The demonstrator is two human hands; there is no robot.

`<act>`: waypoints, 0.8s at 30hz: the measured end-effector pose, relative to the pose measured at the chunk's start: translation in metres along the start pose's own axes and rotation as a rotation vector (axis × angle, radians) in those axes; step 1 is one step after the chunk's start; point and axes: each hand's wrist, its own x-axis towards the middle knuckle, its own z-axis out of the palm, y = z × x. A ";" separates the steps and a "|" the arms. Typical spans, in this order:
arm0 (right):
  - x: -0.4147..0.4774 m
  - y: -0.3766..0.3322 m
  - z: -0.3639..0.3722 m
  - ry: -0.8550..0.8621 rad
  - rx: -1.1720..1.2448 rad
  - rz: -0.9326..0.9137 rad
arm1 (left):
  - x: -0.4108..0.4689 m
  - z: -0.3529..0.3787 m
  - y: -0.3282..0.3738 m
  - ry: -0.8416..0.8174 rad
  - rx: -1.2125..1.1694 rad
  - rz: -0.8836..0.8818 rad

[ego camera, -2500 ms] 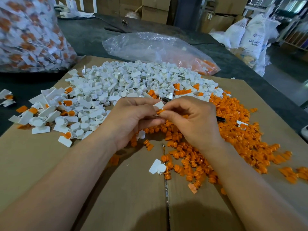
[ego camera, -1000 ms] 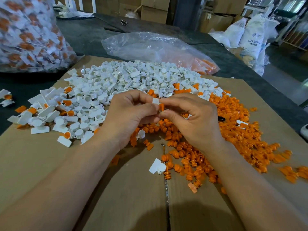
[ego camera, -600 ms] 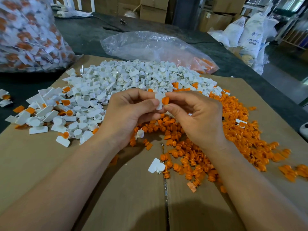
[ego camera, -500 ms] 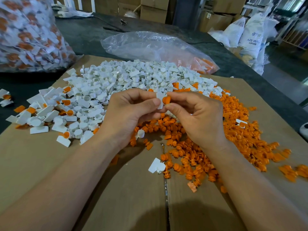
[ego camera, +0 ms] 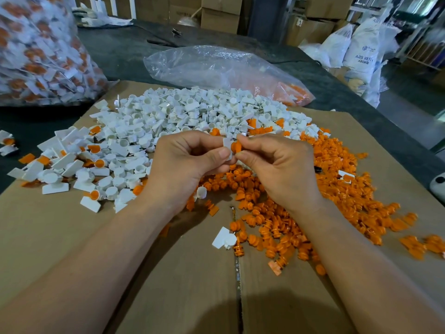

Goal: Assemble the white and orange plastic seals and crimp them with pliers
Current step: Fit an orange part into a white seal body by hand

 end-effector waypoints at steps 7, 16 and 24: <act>0.000 0.000 0.000 -0.031 0.048 0.043 | -0.002 -0.002 0.000 -0.004 0.099 0.046; 0.000 -0.004 0.002 -0.087 -0.033 -0.093 | 0.000 -0.002 0.002 0.051 -0.010 -0.087; -0.002 -0.009 0.002 -0.053 0.010 -0.042 | 0.002 -0.001 0.006 0.069 -0.060 -0.143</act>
